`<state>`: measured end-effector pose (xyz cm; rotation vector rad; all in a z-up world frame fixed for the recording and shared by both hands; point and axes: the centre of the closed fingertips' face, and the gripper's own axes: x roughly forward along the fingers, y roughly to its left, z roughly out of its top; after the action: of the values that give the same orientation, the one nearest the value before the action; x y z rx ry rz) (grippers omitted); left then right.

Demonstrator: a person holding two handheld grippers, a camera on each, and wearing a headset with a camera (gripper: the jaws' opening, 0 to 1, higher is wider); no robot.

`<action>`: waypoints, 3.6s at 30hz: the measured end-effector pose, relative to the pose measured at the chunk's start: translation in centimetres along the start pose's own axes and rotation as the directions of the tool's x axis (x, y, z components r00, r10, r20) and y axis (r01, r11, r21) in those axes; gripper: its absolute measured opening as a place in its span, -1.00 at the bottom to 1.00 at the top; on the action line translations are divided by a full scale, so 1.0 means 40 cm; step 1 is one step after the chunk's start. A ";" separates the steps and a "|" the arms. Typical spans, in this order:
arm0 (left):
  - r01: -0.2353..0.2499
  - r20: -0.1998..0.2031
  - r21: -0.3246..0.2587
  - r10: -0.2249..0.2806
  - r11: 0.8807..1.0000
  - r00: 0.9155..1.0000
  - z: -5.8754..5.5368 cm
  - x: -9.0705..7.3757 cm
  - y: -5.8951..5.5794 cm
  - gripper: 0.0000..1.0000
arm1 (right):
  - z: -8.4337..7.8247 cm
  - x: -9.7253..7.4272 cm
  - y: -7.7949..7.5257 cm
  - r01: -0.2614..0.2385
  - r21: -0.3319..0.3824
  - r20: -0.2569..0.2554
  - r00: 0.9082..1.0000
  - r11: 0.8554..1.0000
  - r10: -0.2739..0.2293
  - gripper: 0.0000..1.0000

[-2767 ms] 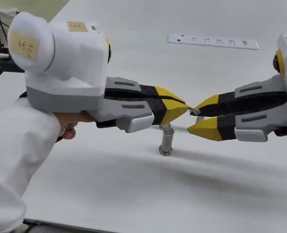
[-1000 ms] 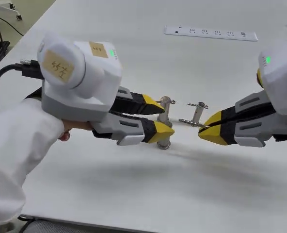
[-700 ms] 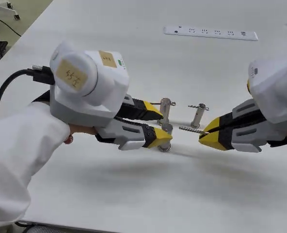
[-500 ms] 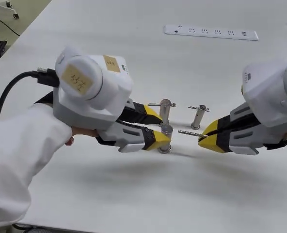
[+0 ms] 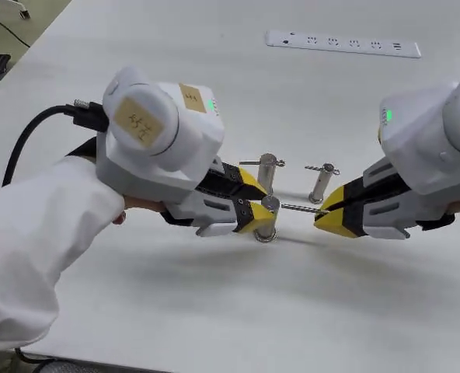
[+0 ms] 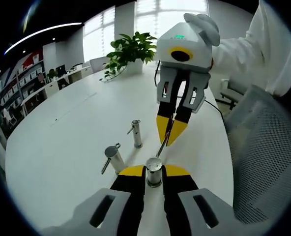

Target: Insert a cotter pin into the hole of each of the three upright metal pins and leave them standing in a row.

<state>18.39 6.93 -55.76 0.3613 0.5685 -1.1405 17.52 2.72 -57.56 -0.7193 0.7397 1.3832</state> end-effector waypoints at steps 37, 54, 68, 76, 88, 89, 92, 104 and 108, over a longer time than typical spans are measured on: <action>0.010 0.000 -0.005 -0.010 1.000 1.000 0.003 0.005 -0.004 -0.80 | 0.060 0.055 0.000 -0.011 -0.110 0.020 1.000 0.994 0.014 -0.87; 0.003 -0.001 -0.004 -0.003 1.000 1.000 0.004 0.002 -0.005 -0.80 | 0.060 0.007 -0.002 -0.009 -0.050 0.071 0.997 0.999 0.012 -0.99; -0.006 -0.002 -0.015 0.006 1.000 1.000 0.002 -0.003 -0.005 -0.80 | 0.095 0.009 0.007 -0.006 -0.085 0.077 0.997 0.996 0.013 -1.00; -0.021 0.001 0.002 0.021 1.000 1.000 -0.002 -0.026 -0.013 -0.45 | 0.088 -0.003 -0.007 0.028 -0.041 0.098 0.995 0.999 -0.024 -0.52; -0.189 0.132 -0.108 0.202 0.976 0.970 0.016 -0.100 0.019 0.63 | 0.094 0.018 0.006 0.014 0.019 0.146 0.989 1.000 -0.016 -0.50; -0.189 0.146 -0.127 0.207 0.974 0.967 0.020 -0.105 0.017 0.69 | 0.097 0.022 0.006 0.013 0.021 0.148 0.989 1.000 -0.016 -0.50; -0.184 0.174 -0.157 0.211 0.970 0.962 0.026 -0.118 0.009 0.84 | 0.098 0.029 0.007 0.009 0.021 0.150 0.989 1.000 -0.012 -0.51; -0.188 0.171 -0.201 0.224 0.961 0.960 0.014 -0.134 -0.025 0.97 | 0.109 0.060 0.011 0.003 0.017 0.151 0.988 1.000 -0.005 -0.58; -0.191 0.150 -0.205 0.224 0.960 0.963 0.005 -0.134 -0.029 0.97 | 0.104 0.070 0.012 0.003 0.011 0.140 0.990 1.000 -0.004 -0.68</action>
<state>15.77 10.37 -52.40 0.1520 0.4701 -0.8959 17.32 7.76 -57.39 -0.6078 0.6338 1.4102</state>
